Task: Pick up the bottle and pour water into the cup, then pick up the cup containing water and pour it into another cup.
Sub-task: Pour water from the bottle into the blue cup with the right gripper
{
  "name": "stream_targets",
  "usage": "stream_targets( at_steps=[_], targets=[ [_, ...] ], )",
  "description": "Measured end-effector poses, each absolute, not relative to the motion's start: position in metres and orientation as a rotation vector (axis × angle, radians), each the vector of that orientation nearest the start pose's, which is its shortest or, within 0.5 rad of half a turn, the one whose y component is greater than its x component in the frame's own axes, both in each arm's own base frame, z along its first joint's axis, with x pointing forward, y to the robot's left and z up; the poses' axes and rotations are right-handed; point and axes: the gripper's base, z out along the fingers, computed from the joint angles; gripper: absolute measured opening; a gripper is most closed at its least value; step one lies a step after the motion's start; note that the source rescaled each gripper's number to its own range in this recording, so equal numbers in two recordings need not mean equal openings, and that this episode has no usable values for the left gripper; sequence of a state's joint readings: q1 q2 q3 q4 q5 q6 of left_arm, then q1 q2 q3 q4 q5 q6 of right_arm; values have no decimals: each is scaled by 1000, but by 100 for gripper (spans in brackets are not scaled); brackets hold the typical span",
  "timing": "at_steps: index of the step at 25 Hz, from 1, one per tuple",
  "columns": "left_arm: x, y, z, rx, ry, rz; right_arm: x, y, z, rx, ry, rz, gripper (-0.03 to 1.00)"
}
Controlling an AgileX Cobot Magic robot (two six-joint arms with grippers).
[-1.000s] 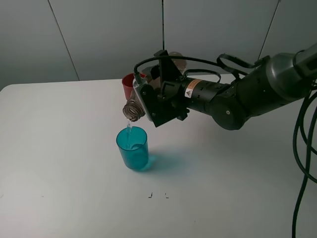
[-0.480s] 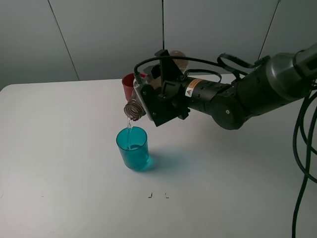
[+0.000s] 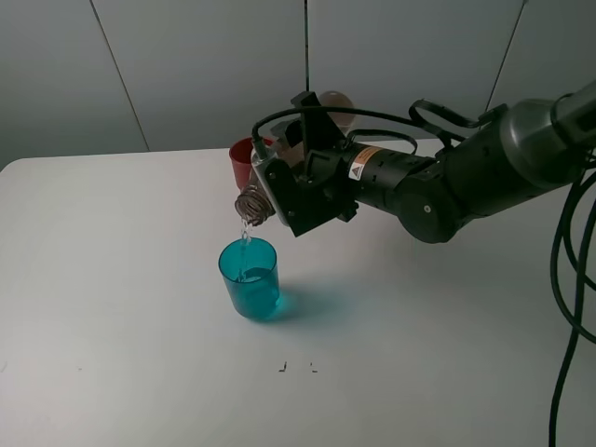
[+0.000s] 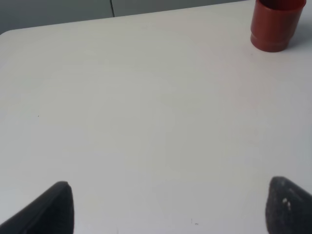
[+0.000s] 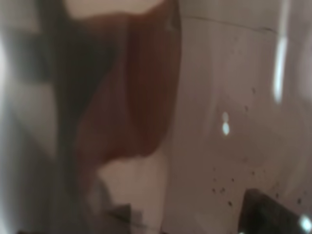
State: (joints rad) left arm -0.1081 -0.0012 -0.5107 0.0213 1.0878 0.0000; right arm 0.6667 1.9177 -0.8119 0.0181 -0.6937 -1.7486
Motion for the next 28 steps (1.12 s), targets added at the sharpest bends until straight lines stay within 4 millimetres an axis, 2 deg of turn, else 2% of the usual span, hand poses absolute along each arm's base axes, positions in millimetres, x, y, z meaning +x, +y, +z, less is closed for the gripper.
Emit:
stream_targets(
  at_steps=[28],
  targets=[
    [-7, 3, 278, 117, 2056, -37, 291, 227, 145, -1826, 719, -745, 5]
  ],
)
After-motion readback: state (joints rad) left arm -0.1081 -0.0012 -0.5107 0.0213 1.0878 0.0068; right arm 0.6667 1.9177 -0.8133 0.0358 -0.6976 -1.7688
